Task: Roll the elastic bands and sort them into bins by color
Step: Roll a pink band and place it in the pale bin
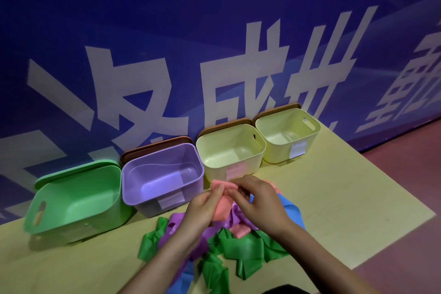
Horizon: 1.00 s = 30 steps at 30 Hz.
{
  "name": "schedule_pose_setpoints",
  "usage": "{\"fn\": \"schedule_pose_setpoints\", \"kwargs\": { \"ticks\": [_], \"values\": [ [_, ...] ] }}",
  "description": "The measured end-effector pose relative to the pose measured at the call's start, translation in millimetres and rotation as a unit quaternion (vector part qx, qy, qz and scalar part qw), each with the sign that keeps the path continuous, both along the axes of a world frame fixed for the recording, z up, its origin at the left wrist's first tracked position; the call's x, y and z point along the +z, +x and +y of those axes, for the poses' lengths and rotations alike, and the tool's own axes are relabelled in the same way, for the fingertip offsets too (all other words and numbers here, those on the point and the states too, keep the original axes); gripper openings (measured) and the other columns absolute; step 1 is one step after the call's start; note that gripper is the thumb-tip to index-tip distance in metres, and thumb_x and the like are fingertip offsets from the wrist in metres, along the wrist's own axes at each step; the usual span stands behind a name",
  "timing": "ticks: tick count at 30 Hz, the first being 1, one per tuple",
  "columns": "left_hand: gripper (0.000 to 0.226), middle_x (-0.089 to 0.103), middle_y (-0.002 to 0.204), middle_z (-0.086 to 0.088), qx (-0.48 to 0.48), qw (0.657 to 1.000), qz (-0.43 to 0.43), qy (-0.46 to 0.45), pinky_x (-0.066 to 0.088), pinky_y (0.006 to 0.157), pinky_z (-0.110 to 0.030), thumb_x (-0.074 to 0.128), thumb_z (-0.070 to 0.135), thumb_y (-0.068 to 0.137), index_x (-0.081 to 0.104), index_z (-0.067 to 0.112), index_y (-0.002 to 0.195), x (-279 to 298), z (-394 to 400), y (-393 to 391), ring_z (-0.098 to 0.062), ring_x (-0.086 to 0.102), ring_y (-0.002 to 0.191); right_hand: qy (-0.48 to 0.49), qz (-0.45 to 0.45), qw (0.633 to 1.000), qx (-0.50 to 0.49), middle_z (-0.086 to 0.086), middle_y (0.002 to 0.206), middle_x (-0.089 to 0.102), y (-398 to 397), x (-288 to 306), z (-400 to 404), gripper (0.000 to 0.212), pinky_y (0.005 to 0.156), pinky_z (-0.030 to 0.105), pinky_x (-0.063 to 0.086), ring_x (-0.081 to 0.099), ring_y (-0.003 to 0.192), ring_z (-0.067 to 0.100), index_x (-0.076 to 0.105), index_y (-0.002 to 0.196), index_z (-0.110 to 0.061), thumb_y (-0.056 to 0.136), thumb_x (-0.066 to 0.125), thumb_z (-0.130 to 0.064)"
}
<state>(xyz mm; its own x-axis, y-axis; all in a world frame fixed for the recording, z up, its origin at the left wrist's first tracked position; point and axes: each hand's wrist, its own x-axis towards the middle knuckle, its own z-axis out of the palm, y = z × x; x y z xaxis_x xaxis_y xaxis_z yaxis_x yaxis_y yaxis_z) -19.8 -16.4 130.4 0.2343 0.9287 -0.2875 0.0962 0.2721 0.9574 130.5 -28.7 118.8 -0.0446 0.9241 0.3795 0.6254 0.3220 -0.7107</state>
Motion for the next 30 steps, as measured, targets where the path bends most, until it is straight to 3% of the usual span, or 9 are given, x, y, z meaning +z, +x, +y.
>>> {"fn": "schedule_pose_setpoints", "kwargs": {
  "ticks": [4,8,13,15,17,21,23,26,30],
  "values": [
    [0.034,0.064,0.079,-0.008,0.019,1.0,-0.015,-0.012,0.039,0.05,-0.022,0.048,0.038,0.096,0.071,0.013,0.099,-0.3,0.9,0.4,-0.008,0.053,0.055,0.022,-0.01,1.0,0.008,-0.005,0.072,0.056,-0.8,5.2,1.7,0.024,0.061,0.027,0.043,0.049,0.066,0.005,0.068,0.105,-0.028,0.089,0.054,-0.037],
    [0.04,0.051,0.059,0.0,0.037,0.998,-0.048,-0.029,0.035,0.052,-0.024,0.044,0.041,0.096,0.073,0.014,0.093,1.9,4.6,0.0,-0.01,0.04,0.051,0.046,-0.055,0.997,0.028,-0.004,0.074,0.055,-0.5,10.7,5.5,0.026,0.063,0.023,0.041,0.051,0.071,0.008,0.07,0.108,-0.028,0.089,0.053,-0.035],
    [0.034,0.054,0.051,0.004,0.038,0.994,-0.094,-0.05,0.038,0.051,-0.022,0.043,0.028,0.099,0.067,0.004,0.103,4.1,6.5,4.1,-0.007,0.046,0.048,0.068,-0.14,0.987,0.045,-0.001,0.082,0.057,3.3,11.3,13.4,0.03,0.063,0.027,0.043,0.051,0.08,0.014,0.069,0.11,-0.022,0.088,0.05,-0.028],
    [0.031,0.059,0.055,0.004,0.043,0.99,-0.123,-0.06,0.041,0.05,-0.02,0.043,0.021,0.1,0.063,-0.001,0.11,6.6,7.1,3.8,-0.006,0.051,0.052,0.019,-0.091,0.993,0.067,-0.004,0.092,0.056,6.3,11.9,15.6,0.04,0.073,0.022,0.044,0.053,0.089,0.01,0.068,0.115,-0.021,0.083,0.045,-0.02],
    [0.027,0.065,0.063,0.003,0.049,0.985,-0.149,-0.072,0.044,0.049,-0.017,0.044,0.015,0.099,0.06,-0.002,0.114,9.2,9.2,2.7,-0.004,0.055,0.053,-0.057,0.017,0.995,0.079,-0.008,0.1,0.055,7.7,12.5,15.6,0.048,0.081,0.016,0.041,0.053,0.094,0.004,0.066,0.119,-0.02,0.078,0.042,-0.012],
    [0.021,0.062,0.074,-0.007,0.041,0.983,-0.163,-0.077,0.045,0.048,-0.017,0.04,0.009,0.099,0.058,0.001,0.109,13.3,10.0,1.4,-0.007,0.053,0.052,-0.159,0.195,0.968,0.022,-0.007,0.098,0.061,3.1,19.4,16.9,0.032,0.082,0.027,0.047,0.057,0.088,0.003,0.065,0.119,-0.015,0.09,0.049,-0.019],
    [0.021,0.062,0.073,-0.008,0.034,0.983,-0.168,-0.071,0.045,0.049,-0.017,0.039,0.008,0.1,0.057,0.001,0.107,14.7,8.9,1.7,-0.008,0.054,0.052,-0.188,0.201,0.961,0.011,-0.007,0.09,0.064,2.7,24.3,19.6,0.023,0.077,0.026,0.046,0.058,0.079,0.002,0.066,0.115,-0.015,0.096,0.053,-0.017],
    [0.024,0.064,0.068,-0.006,0.021,0.988,-0.143,-0.053,0.044,0.048,-0.017,0.037,0.008,0.1,0.057,-0.002,0.109,14.8,9.6,3.6,-0.007,0.057,0.049,-0.2,0.152,0.967,0.033,0.004,0.074,0.063,1.0,26.6,20.3,0.009,0.065,0.028,0.043,0.054,0.065,0.007,0.069,0.094,-0.019,0.092,0.061,-0.016],
    [0.026,0.064,0.062,-0.012,-0.021,0.998,-0.059,-0.008,0.045,0.05,-0.02,0.038,0.012,0.101,0.06,0.0,0.1,15.1,13.6,1.1,-0.012,0.056,0.047,-0.181,0.162,0.97,0.016,0.009,0.068,0.06,0.3,23.0,21.6,0.007,0.063,0.035,0.045,0.054,0.063,0.014,0.067,0.088,-0.003,0.088,0.063,-0.008]
  ]
}}
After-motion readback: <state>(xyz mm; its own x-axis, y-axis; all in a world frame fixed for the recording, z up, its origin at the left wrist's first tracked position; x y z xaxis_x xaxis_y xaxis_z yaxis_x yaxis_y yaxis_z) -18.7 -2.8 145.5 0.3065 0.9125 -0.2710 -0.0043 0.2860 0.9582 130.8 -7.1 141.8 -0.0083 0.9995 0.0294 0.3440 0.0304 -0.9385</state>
